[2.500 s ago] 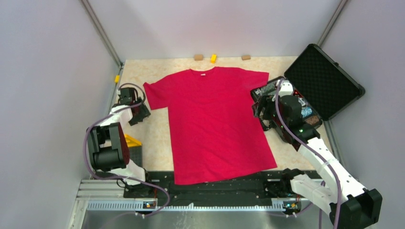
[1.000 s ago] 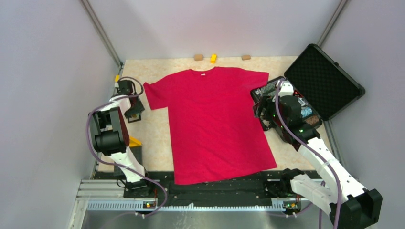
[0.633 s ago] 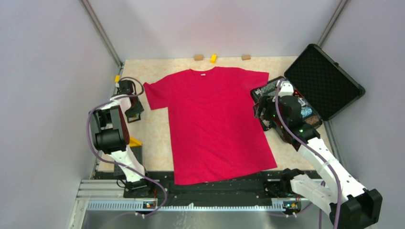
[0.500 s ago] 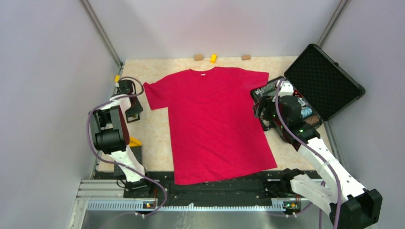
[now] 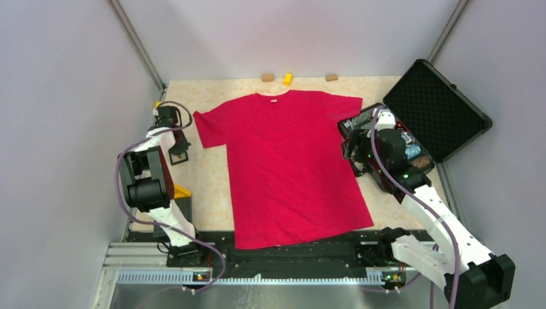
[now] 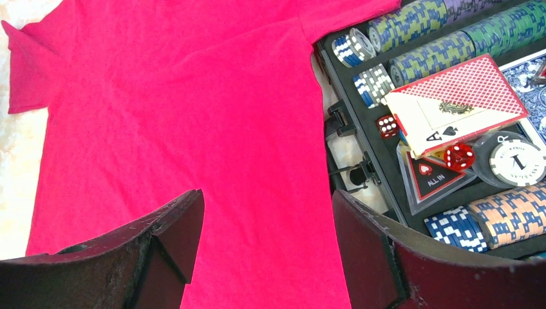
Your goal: Pin the brooch onto the clothing
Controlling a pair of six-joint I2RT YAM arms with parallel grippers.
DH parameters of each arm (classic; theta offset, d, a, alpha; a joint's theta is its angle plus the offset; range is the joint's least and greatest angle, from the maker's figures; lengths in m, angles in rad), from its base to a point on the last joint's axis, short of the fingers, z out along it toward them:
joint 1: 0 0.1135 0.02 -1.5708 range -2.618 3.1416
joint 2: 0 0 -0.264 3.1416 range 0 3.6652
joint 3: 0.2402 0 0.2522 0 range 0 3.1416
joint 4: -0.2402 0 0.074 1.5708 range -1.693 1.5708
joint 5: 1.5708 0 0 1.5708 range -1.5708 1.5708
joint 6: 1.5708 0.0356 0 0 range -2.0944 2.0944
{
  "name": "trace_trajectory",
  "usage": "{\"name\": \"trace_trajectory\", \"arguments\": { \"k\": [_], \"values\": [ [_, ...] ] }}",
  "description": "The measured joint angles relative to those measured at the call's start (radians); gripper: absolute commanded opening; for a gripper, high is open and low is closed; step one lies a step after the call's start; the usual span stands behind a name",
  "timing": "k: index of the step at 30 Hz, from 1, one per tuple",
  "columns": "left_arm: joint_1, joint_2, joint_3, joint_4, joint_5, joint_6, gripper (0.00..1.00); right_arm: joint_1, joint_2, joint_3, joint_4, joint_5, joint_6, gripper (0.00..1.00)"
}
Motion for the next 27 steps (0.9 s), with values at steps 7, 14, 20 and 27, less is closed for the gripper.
{"name": "trace_trajectory", "arguments": {
  "k": [7,14,20,27],
  "values": [
    [-0.002,-0.024,0.000,-0.019,-0.019,-0.003,0.00,0.000,0.006,-0.001,0.001,0.000,0.000,0.74],
    [-0.023,-0.085,-0.019,-0.049,-0.018,-0.023,0.00,0.000,0.017,-0.003,0.001,-0.002,0.000,0.74],
    [-0.075,-0.208,-0.054,-0.082,0.025,-0.043,0.00,0.000,0.017,-0.004,0.005,-0.011,0.000,0.74],
    [-0.196,-0.407,-0.118,-0.150,0.161,-0.053,0.00,0.000,0.029,-0.003,-0.006,-0.021,-0.008,0.74]
  ]
}}
